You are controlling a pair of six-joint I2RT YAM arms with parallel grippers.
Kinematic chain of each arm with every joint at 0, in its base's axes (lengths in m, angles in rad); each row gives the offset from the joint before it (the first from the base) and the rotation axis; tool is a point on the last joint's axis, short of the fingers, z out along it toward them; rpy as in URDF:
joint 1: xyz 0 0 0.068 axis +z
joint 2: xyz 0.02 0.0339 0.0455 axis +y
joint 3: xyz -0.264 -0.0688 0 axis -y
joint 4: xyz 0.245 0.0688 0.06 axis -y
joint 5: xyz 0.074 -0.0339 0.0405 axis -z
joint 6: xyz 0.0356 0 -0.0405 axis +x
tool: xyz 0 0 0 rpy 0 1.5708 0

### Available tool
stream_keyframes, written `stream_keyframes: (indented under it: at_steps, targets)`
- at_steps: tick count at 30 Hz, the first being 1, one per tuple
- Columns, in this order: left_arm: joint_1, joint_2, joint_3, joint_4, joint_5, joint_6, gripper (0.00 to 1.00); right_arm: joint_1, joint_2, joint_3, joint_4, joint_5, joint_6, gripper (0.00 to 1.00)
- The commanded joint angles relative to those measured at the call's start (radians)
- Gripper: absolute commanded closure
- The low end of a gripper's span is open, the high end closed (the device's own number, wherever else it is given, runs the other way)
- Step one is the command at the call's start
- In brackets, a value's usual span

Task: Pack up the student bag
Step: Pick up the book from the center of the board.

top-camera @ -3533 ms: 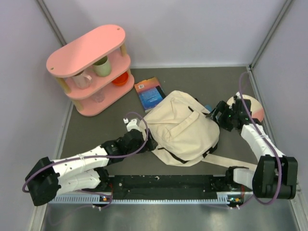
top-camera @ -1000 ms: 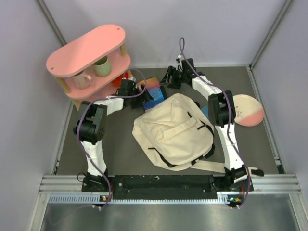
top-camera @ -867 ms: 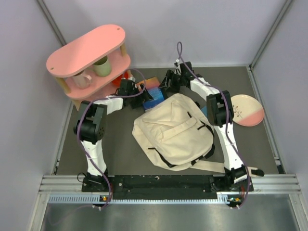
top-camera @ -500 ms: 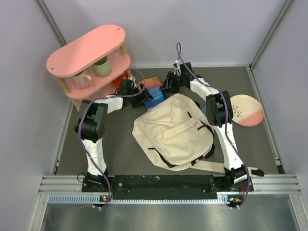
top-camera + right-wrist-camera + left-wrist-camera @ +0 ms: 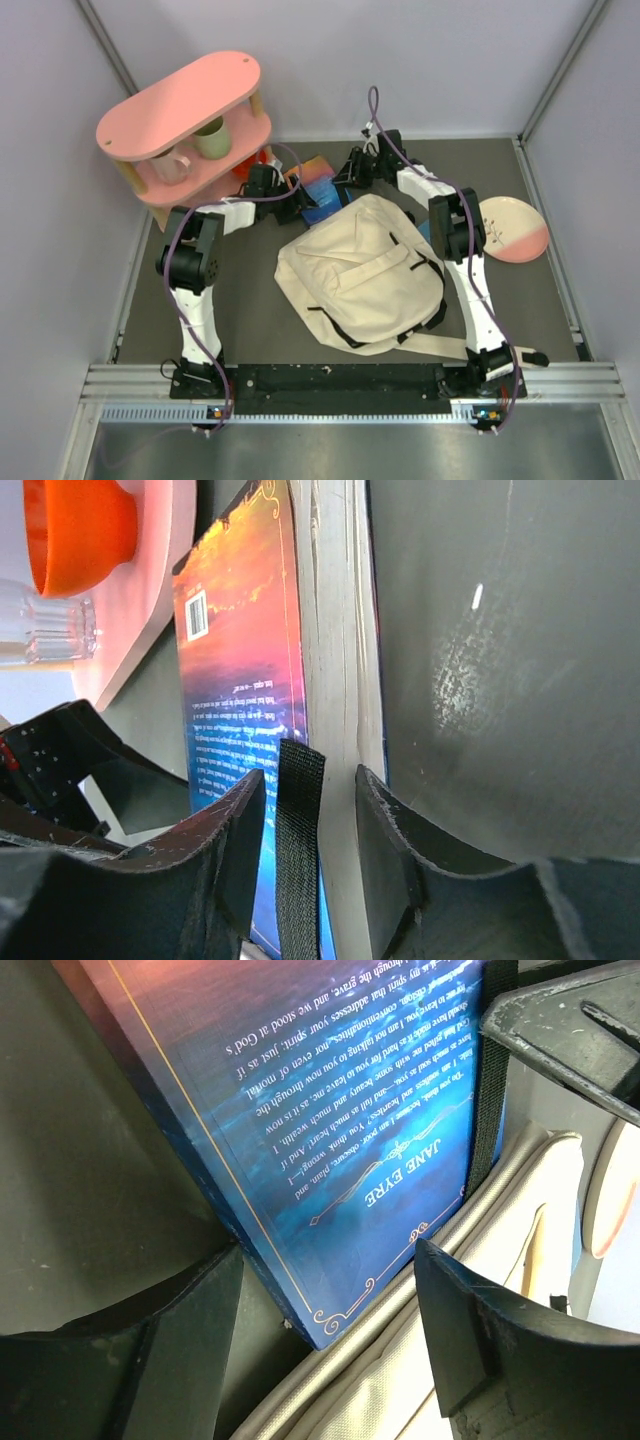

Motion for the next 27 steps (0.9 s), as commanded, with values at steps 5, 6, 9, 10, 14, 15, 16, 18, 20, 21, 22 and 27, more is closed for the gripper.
stream_keyframes:
  at_steps: [5, 6, 9, 10, 14, 15, 16, 18, 20, 21, 22, 27]
  targets:
    - [-0.022, 0.009, 0.084, 0.150, 0.103, -0.022, 0.36, 0.065, -0.071, -0.028, 0.134, -0.239, 0.028, 0.62]
    - [-0.022, 0.009, 0.087, 0.151, 0.103, -0.023, 0.37, 0.065, -0.076, -0.043, 0.140, -0.240, 0.030, 0.64]
    - [-0.022, 0.017, 0.094, 0.151, 0.105, -0.023, 0.38, 0.065, -0.091, -0.068, 0.183, -0.260, 0.031, 0.73]
    - [-0.022, 0.018, 0.096, 0.150, 0.105, -0.025, 0.43, 0.065, -0.094, -0.067, 0.183, -0.266, 0.030, 0.72]
    - [-0.022, 0.024, 0.100, 0.148, 0.112, -0.028, 0.46, 0.065, -0.097, -0.067, 0.172, -0.280, 0.018, 0.68]
    - [-0.022, 0.023, 0.100, 0.147, 0.112, -0.025, 0.46, 0.065, -0.096, -0.067, 0.169, -0.283, 0.016, 0.64]
    - [-0.022, 0.021, 0.099, 0.145, 0.112, -0.023, 0.47, 0.066, -0.096, -0.067, 0.167, -0.288, 0.016, 0.62]
    - [-0.022, 0.020, 0.100, 0.144, 0.114, -0.020, 0.48, 0.065, -0.090, -0.068, 0.154, -0.279, 0.010, 0.61]
    - [-0.022, 0.018, 0.102, 0.144, 0.115, -0.017, 0.48, 0.066, -0.086, -0.071, 0.128, -0.271, 0.005, 0.60]
    - [-0.022, 0.018, 0.100, 0.144, 0.117, -0.017, 0.48, 0.065, -0.086, -0.073, 0.112, -0.268, -0.008, 0.59]
    - [-0.022, 0.020, 0.100, 0.145, 0.119, -0.019, 0.48, 0.068, -0.089, -0.076, 0.109, -0.256, -0.013, 0.57]
    - [-0.022, 0.023, 0.110, 0.153, 0.131, -0.020, 0.50, 0.073, -0.091, -0.079, 0.106, -0.248, -0.021, 0.59]
